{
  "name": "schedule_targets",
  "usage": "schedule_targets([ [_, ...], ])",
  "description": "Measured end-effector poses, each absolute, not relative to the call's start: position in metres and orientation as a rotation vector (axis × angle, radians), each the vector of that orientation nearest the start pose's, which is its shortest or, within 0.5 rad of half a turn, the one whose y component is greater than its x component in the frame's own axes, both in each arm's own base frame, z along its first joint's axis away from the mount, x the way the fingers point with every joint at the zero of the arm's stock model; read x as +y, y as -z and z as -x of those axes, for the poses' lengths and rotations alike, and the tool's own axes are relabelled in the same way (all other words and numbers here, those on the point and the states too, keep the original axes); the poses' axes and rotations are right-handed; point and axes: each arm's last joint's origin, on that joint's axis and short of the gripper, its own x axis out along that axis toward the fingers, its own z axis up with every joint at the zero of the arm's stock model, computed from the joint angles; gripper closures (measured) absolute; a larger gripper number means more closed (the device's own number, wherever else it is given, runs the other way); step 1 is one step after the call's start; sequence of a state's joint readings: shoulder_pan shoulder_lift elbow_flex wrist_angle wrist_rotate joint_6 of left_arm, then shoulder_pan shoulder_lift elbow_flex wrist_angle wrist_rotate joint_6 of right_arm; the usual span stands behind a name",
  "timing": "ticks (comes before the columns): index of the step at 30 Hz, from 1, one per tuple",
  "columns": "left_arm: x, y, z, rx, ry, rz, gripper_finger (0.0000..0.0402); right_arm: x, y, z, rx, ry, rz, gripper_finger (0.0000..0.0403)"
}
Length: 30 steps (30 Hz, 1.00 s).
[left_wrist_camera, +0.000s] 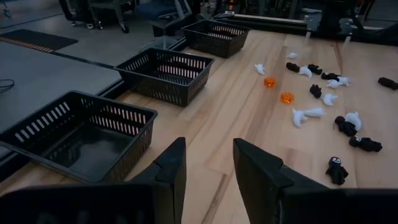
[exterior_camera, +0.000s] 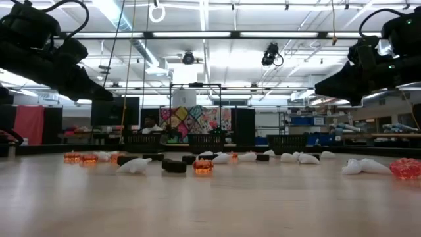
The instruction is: Sort Halloween decoration
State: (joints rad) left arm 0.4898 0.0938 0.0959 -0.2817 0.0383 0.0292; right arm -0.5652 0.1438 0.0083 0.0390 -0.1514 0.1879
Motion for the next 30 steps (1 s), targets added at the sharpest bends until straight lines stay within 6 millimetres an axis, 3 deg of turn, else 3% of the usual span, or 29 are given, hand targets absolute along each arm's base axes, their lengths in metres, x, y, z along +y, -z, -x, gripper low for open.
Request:
schedule_targets([
  [4, 0.044, -0.162, -0.084, 0.284, -0.441, 0.018, 0.0285, -0.053, -0.158, -0.091, 0.052, 0.421, -0.219, 0.0268],
  [10, 0.045, -0.170, -0.086, 0.256, -0.414, -0.293, 0.0285, -0.053, -0.158, -0.091, 0.052, 0.421, -0.217, 0.0268],
  [13, 0.045, -0.177, -0.087, 0.195, -0.424, -0.346, 0.0285, -0.053, -0.159, -0.091, 0.047, 0.421, -0.213, 0.0268],
  [17, 0.046, -0.186, -0.088, 0.068, -0.447, -0.190, 0.0285, -0.054, -0.165, -0.091, -0.014, 0.449, -0.195, 0.0268],
  [22, 0.045, -0.196, -0.088, -0.098, -0.446, 0.083, 0.0285, -0.054, -0.182, -0.090, -0.226, 0.423, -0.304, 0.0268],
  [30, 0.045, -0.200, -0.087, -0.172, -0.432, 0.235, 0.0285, -0.051, -0.197, -0.088, -0.384, 0.344, -0.358, 0.0268],
])
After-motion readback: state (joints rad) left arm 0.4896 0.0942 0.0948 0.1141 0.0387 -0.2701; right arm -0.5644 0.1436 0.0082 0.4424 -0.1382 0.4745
